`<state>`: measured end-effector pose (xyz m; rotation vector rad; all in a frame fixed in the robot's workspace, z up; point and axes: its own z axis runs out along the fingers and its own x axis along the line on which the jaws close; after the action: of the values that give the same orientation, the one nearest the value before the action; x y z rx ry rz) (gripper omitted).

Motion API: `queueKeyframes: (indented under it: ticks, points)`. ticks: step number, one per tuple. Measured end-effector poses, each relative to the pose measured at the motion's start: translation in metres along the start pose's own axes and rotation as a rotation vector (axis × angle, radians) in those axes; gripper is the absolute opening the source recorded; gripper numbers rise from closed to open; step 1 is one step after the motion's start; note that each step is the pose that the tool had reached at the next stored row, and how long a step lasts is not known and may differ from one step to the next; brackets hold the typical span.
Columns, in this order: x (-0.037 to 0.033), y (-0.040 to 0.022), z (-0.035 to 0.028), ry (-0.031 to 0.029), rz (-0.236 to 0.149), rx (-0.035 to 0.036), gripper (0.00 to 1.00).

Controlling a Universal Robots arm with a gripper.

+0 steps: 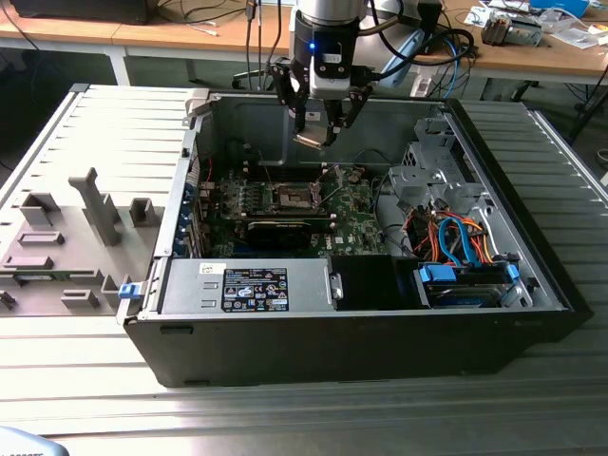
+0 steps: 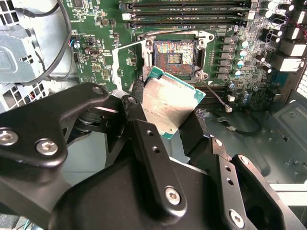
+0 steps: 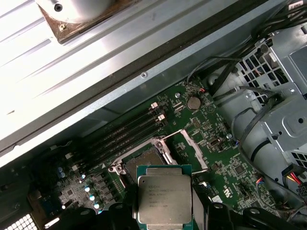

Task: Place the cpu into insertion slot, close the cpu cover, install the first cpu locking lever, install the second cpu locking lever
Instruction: 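Place the cpu into insertion slot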

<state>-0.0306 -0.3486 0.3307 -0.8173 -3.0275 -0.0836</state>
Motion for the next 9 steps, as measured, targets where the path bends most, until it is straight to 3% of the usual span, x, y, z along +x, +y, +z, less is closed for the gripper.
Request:
queueKeyframes:
  ticks: [9]
  points:
    - [0.0, 0.0, 0.0, -0.0002, 0.003, -0.0001, 0.55]
